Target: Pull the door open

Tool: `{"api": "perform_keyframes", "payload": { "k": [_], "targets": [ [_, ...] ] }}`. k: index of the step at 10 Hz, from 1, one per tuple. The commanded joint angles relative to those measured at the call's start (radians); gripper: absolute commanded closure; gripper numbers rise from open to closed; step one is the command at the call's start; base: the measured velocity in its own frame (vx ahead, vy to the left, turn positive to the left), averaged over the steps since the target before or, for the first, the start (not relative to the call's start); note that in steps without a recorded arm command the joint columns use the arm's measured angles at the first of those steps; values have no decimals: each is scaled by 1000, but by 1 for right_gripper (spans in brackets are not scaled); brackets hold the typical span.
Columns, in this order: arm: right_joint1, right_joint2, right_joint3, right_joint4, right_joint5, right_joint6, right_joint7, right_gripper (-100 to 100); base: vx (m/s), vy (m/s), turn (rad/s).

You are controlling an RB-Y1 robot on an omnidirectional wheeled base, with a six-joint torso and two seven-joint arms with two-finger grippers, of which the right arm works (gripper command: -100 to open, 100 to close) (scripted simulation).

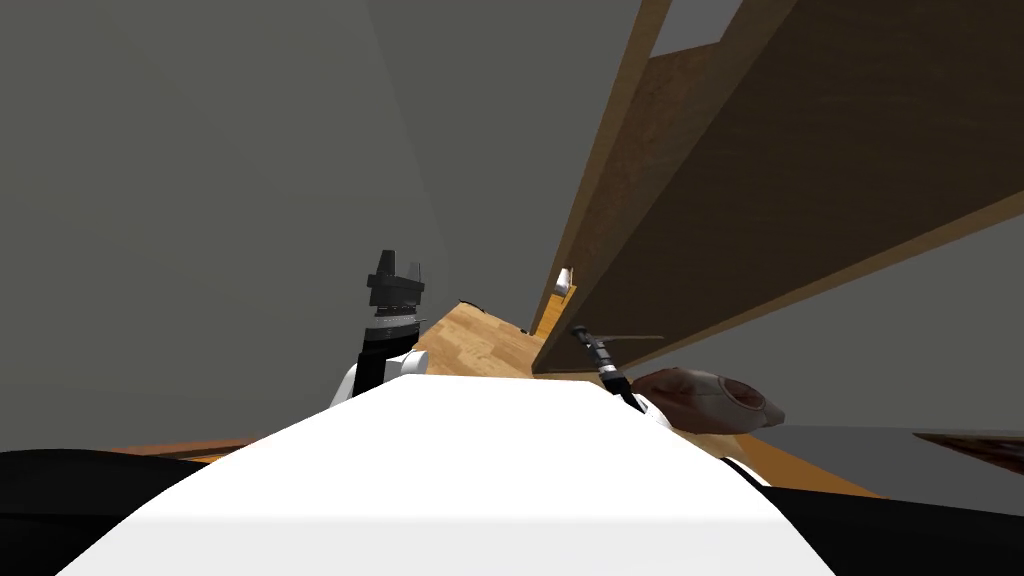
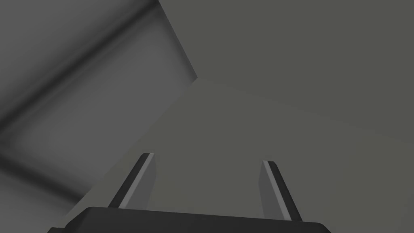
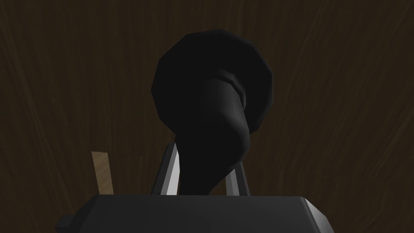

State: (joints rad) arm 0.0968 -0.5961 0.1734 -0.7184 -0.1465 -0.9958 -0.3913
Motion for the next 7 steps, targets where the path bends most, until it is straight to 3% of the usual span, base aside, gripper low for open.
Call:
{"api": "perform_keyframes", "payload": {
  "k": [1, 6, 7],
  "targets": [
    [13, -9, 10, 11, 0, -32, -7, 100, -235, -96, 160],
    [47, -44, 32, 41, -3, -121, -34, 100, -223, -96, 178],
    [43, -38, 32, 36, -2, -105, -32, 100, -89, -28, 19]
  ]
}}
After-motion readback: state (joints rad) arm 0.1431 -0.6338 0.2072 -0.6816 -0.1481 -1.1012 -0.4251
